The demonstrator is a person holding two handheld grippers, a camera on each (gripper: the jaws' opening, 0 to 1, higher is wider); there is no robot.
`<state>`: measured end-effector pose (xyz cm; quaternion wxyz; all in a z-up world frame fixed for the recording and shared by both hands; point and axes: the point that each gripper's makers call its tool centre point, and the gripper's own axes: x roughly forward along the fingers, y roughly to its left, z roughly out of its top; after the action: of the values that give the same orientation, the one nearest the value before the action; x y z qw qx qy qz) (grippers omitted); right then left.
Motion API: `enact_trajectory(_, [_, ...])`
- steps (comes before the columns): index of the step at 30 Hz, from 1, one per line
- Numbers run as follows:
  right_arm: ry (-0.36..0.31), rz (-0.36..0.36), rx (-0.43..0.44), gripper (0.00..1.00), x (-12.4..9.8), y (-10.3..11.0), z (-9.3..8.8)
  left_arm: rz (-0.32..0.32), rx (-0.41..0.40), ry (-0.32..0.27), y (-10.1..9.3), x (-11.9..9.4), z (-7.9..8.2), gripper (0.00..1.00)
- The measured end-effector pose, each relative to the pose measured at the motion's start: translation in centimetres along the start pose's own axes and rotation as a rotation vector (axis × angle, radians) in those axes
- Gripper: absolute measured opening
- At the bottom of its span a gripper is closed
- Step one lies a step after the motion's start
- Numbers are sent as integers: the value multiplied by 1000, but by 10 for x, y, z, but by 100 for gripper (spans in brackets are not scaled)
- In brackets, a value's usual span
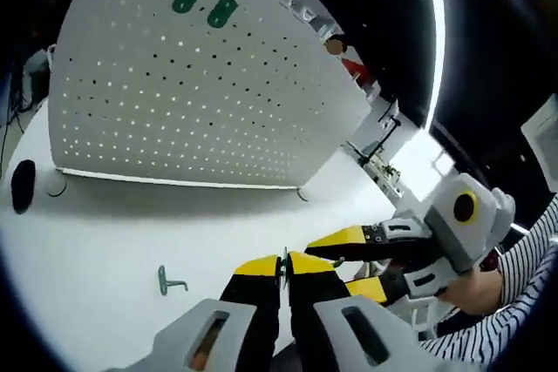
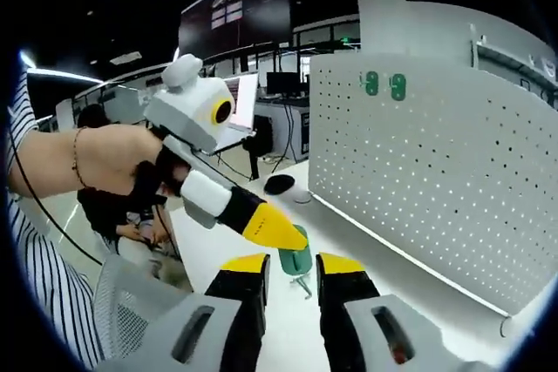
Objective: Insert the hook assembly into the mounting plate slot until the hook locks in place.
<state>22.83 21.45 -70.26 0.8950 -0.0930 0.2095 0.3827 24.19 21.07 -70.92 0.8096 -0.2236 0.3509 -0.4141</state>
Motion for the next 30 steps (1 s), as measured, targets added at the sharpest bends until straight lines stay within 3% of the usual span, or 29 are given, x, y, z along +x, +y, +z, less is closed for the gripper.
enact_trajectory(10, [32, 23, -37, 6, 0, 3, -7, -14, -5, 8, -3, -1, -7, 1])
enact_trajectory(13, [25, 34, -14, 2, -1, 4, -6, -18, -4, 10, -4, -2, -8, 1])
enact_trajectory(30, [49, 50, 119, 1, -3, 8, -10, -39, 11, 15, -5, -6, -16, 2])
